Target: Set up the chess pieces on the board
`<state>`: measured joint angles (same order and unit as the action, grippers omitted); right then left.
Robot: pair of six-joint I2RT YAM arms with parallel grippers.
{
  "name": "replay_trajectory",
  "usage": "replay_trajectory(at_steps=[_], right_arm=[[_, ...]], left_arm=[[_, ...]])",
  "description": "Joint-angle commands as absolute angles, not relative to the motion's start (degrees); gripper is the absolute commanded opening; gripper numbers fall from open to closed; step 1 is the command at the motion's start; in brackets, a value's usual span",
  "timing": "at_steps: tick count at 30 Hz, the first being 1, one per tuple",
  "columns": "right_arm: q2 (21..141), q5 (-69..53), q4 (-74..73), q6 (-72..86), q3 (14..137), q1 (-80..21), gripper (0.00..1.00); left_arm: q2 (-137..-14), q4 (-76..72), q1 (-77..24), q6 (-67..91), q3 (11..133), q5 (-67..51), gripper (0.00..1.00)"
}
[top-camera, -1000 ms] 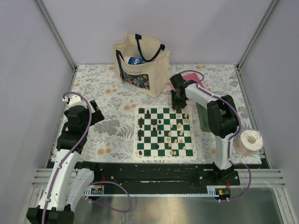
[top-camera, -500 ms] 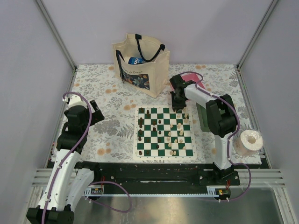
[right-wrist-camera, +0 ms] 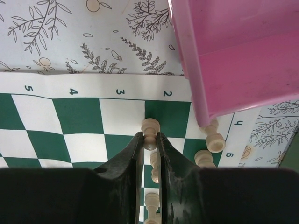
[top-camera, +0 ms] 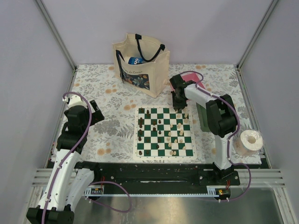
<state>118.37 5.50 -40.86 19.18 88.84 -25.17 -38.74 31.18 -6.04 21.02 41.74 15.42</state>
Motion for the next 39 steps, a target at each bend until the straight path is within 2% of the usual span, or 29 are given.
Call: replay_trajectory(at_steps=[1,18,27,39], right_arm=[[115.66,8.09,-41.22,18.72,91.06,-24.87,0.20],[116.45,9.23,-39.11,19.60,88.33,-24.35,0.22],[116.02,7.91,-39.02,19.34,87.45,-24.35,0.34],[109.17,5.45,-39.99,17.49,89.30,-24.43,0.43]], left_arm=[[-38.58,29.79,-5.80,21.09,42.63,15.47,0.99],[-38.50,29.62,-5.71,21.18,42.71,15.29,0.99],[-38.23,29.71,-5.71,21.18,42.45,15.38,0.99],[-38.06,29.62,-5.71,21.18,42.54,15.29,0.99]])
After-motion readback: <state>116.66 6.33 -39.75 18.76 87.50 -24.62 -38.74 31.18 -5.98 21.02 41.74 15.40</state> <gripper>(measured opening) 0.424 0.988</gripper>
